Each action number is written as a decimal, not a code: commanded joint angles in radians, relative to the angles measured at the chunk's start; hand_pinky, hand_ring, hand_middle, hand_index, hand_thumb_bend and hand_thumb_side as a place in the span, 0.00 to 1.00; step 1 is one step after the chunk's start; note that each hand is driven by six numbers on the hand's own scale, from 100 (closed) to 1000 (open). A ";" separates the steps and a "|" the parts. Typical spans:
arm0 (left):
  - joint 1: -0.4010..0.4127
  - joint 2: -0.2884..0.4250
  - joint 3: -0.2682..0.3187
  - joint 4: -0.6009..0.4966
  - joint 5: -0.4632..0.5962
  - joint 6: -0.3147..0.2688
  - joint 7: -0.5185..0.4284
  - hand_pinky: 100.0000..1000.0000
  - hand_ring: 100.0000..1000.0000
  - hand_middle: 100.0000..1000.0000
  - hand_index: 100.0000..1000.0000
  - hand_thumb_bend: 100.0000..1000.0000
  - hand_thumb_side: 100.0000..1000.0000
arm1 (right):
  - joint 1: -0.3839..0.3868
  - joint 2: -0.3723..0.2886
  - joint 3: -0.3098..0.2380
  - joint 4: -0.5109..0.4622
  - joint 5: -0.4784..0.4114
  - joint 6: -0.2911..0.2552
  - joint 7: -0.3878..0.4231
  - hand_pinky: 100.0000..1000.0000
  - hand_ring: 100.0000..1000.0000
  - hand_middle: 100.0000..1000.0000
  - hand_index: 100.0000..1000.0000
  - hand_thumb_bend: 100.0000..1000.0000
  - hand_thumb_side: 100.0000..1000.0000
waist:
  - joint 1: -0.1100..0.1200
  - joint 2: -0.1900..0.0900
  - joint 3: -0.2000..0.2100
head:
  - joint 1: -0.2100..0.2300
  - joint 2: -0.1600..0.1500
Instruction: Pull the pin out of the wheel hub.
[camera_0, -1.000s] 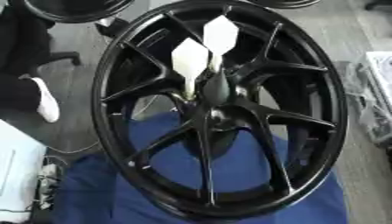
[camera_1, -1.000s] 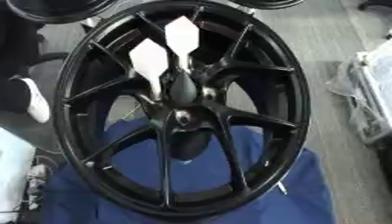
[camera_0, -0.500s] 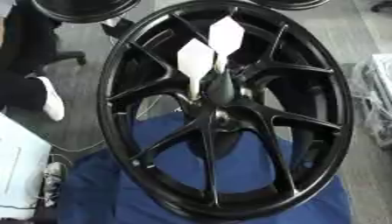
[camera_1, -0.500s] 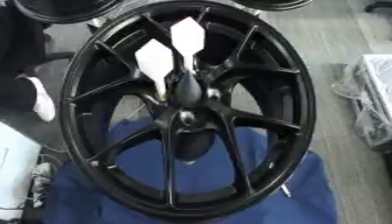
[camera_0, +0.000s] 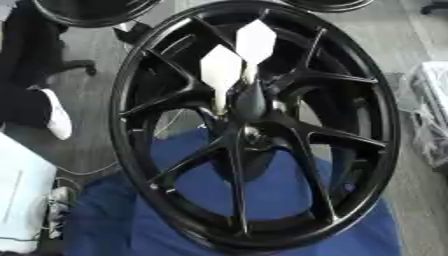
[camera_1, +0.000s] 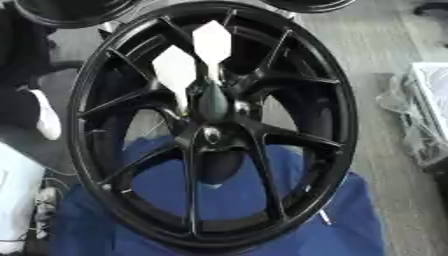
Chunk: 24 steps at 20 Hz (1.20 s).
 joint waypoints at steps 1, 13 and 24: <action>-0.008 0.016 0.004 -0.017 0.002 -0.001 -0.004 0.71 0.91 0.78 0.73 0.62 0.39 | -0.001 -0.014 0.007 -0.017 -0.028 -0.017 -0.033 0.87 0.79 0.82 1.00 0.00 1.00 | -0.001 -0.022 0.001 | -0.007 -0.010; -0.014 0.011 0.002 -0.016 0.004 0.000 -0.006 0.71 0.91 0.77 0.73 0.62 0.39 | -0.036 0.000 0.031 -0.103 -0.207 -0.146 -0.125 0.77 0.58 0.57 0.83 0.00 0.67 | 0.002 -0.019 0.003 | -0.007 -0.011; -0.037 -0.013 -0.007 -0.012 0.019 0.003 -0.017 0.71 0.90 0.77 0.73 0.62 0.39 | -0.167 0.047 0.170 -0.147 -0.378 -0.318 -0.149 0.76 0.56 0.55 0.82 0.00 0.64 | 0.007 -0.024 0.016 | -0.018 -0.005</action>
